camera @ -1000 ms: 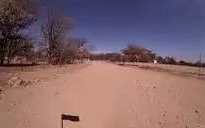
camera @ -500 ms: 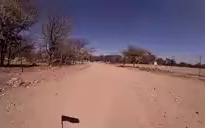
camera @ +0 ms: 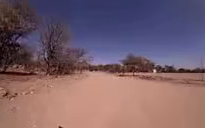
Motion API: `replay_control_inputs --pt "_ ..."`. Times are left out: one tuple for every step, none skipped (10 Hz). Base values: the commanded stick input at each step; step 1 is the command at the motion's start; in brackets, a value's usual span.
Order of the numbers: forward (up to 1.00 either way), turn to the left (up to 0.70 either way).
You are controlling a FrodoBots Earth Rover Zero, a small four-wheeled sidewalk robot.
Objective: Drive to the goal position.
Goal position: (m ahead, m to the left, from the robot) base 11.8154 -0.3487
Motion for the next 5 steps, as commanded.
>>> replay_control_inputs --pt "1.00 0.00" --pt "1.00 0.00" --pt "1.00 0.00" --pt "1.00 0.00" --pt "1.00 0.00"
